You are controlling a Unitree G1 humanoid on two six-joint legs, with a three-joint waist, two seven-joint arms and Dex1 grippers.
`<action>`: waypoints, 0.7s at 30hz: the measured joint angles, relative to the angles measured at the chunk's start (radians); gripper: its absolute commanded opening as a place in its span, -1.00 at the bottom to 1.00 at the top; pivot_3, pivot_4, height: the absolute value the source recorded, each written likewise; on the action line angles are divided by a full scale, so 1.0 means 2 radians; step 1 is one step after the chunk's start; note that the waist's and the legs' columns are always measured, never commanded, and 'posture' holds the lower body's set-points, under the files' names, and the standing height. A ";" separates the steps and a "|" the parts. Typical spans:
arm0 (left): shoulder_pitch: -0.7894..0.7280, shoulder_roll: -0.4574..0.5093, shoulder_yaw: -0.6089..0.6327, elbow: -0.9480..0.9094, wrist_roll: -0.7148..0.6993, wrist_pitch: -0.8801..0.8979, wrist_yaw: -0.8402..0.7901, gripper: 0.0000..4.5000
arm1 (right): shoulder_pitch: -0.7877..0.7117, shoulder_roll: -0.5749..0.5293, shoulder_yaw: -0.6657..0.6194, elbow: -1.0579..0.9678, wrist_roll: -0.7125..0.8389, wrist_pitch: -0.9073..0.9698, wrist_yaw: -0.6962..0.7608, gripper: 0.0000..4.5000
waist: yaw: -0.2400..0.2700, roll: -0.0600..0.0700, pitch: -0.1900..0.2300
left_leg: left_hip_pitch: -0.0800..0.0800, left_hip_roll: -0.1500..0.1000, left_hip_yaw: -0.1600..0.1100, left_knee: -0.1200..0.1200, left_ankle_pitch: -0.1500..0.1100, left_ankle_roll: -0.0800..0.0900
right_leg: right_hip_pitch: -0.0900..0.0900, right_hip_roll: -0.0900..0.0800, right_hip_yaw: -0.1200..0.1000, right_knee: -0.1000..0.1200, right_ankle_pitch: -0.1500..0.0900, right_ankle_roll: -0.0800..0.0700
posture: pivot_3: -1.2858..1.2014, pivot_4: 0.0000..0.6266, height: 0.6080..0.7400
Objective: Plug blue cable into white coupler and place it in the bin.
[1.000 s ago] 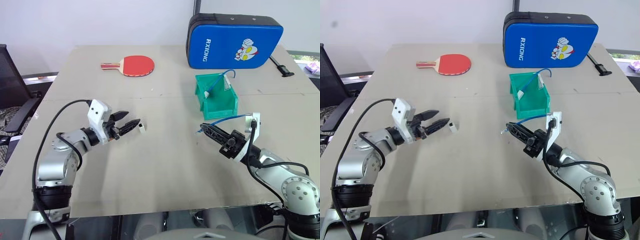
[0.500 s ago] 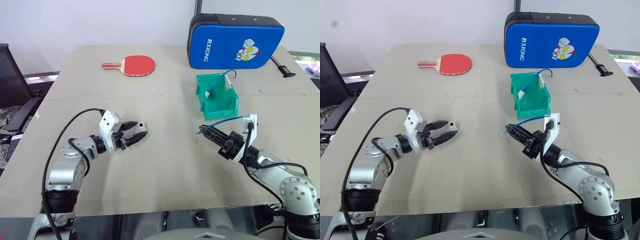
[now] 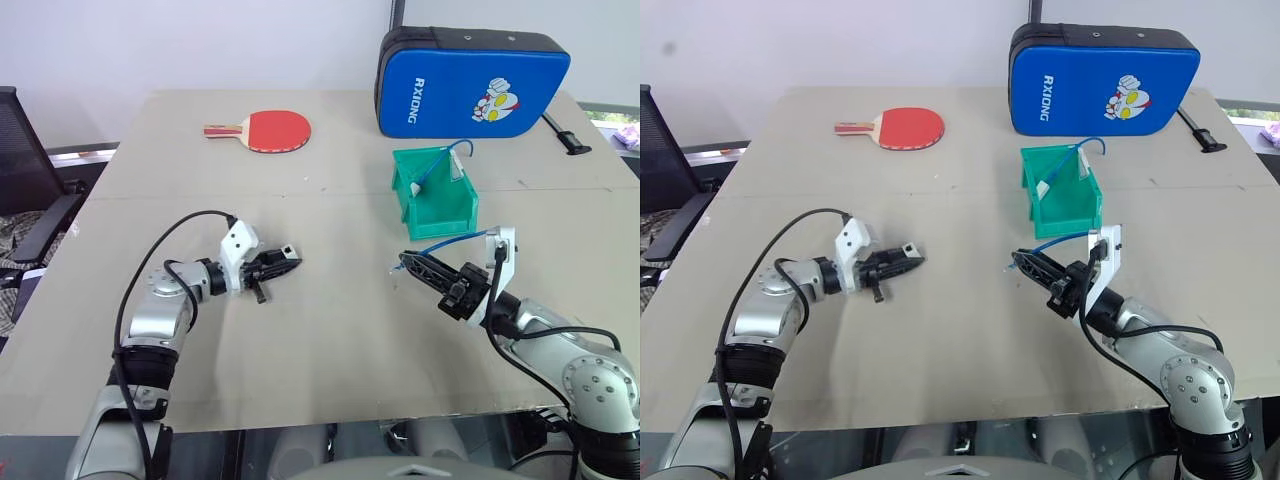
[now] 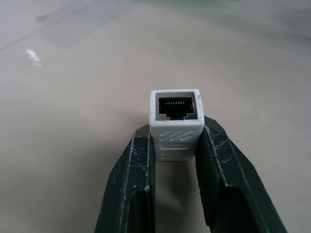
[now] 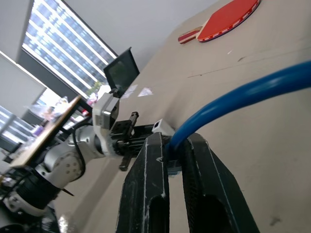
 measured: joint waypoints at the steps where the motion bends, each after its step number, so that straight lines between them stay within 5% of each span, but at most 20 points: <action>1: 0.000 0.000 -0.007 -0.011 0.000 0.003 -0.007 -0.76 | -0.015 -0.007 0.005 0.000 -0.014 -0.001 0.007 -1.00 | 0.000 0.000 0.000 | 0.000 0.000 0.000 0.000 0.000 0.000 | 0.000 0.000 0.000 0.000 0.000 0.000 | 0.03 -0.52 0.87; 10: -0.059 -0.070 -0.103 -0.067 0.029 0.017 -0.018 -0.76 | -0.175 -0.053 0.137 0.068 -0.196 -0.011 0.113 -1.00 | 0.002 0.000 0.000 | -0.001 0.000 0.000 0.001 0.000 0.000 | 0.000 0.001 0.000 0.000 0.000 0.000 | 0.03 -0.52 0.87; 21: -0.068 -0.071 -0.131 -0.034 0.065 -0.003 -0.033 -0.76 | -0.223 -0.057 0.220 0.162 -0.347 -0.081 0.239 -1.00 | -0.003 0.000 0.000 | -0.001 0.000 -0.001 0.001 0.000 0.000 | 0.000 0.002 0.000 0.000 0.001 0.002 | 0.03 -0.52 0.87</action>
